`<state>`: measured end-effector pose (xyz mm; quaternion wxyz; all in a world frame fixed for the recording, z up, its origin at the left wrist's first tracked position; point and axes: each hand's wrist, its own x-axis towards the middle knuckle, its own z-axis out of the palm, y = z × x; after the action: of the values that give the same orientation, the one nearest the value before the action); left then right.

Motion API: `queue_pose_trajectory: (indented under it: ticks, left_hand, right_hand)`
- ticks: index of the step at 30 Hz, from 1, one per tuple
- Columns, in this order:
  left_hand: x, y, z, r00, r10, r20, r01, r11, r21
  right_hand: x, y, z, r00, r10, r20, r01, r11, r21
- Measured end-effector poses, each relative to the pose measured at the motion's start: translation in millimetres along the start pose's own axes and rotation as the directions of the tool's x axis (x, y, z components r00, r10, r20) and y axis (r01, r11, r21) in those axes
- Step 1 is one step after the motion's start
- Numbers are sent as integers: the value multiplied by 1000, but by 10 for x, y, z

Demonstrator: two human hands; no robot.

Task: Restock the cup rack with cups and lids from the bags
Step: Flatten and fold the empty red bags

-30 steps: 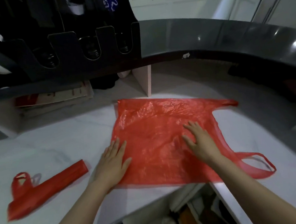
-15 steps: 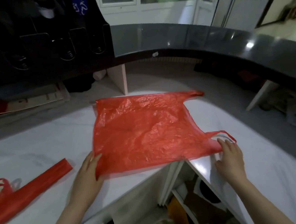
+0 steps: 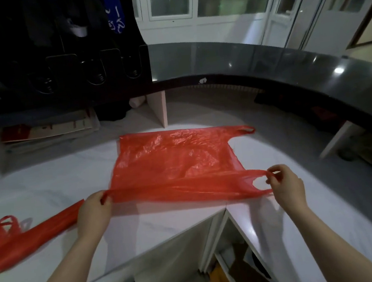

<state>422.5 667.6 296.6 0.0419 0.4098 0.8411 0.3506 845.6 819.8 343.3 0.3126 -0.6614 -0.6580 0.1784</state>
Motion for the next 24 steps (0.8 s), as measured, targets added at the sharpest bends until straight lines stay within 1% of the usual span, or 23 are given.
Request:
queue_pose_trajectory:
  ticks: [1,2,3,4,5,6,7,8,9,11,12,13,14,16,18,19,20,21,24]
  left_hand:
    - [7,12,-11,1000,-7,-11,7,1000,-21]
    - [12,28,-26,1000,-17,-25,16,999,-46]
    - [16,43,-38,999,-29,-40,26,998,-64]
    - [21,57,-44,998,-39,-57,35,997,-73]
    - [29,65,-47,997,-44,-69,39,996,-75]
    - [37,75,-47,996,-45,-73,39,996,-75]
    - [44,81,-48,996,-41,-73,35,996,-79]
    - [47,93,-51,997,-37,-73,31,996,-86]
    - [50,107,-59,997,-34,-74,27,995,-92]
    - [54,134,-87,996,-38,-78,31,996,-86]
    - [57,144,-102,996,-44,-77,38,996,-85]
    - [58,152,-119,997,-48,-67,42,995,-91]
    - [63,155,-136,998,-44,-49,39,994,-99]
    - [69,148,-185,999,-16,47,23,986,-164]
    - [53,137,-257,983,28,182,25,959,-283]
    - [44,128,-299,971,45,233,37,942,-334]
    - [43,106,-338,963,57,263,42,933,-357]
    - [47,74,-374,959,67,275,34,937,-347]
    - [83,-18,-474,950,109,293,-33,967,-253]
  right_hand:
    - [29,18,-12,996,-45,-77,40,997,-64]
    - [50,38,-5,981,-111,-160,83,981,-174]
    - [46,44,13,950,-204,-237,136,952,-273]
    - [21,41,45,901,-328,-282,224,912,-343]
    - [-17,22,83,840,-465,-281,337,852,-402]
    - [-56,17,141,771,-592,-234,452,767,-455]
    - [-99,5,205,718,-680,-147,540,678,-500]
    - [-128,-15,260,696,-717,-33,597,604,-527]
    - [-134,-41,295,710,-700,81,621,567,-541]
    - [-111,-76,359,763,-578,289,626,550,-553]
    - [-100,-82,401,764,-517,385,638,517,-571]
    - [-88,-69,459,748,-483,455,660,468,-588]
    - [-70,-45,525,733,-478,485,677,441,-589]
    - [-39,-74,632,732,-477,486,676,426,-600]
    - [-19,-173,678,746,-490,451,661,469,-585]
    - [2,-225,698,742,-508,438,665,470,-580]
    - [27,-277,708,731,-525,436,673,448,-589]
    - [61,-321,711,718,-546,432,681,420,-600]
    - [136,-368,691,706,-566,426,687,399,-608]
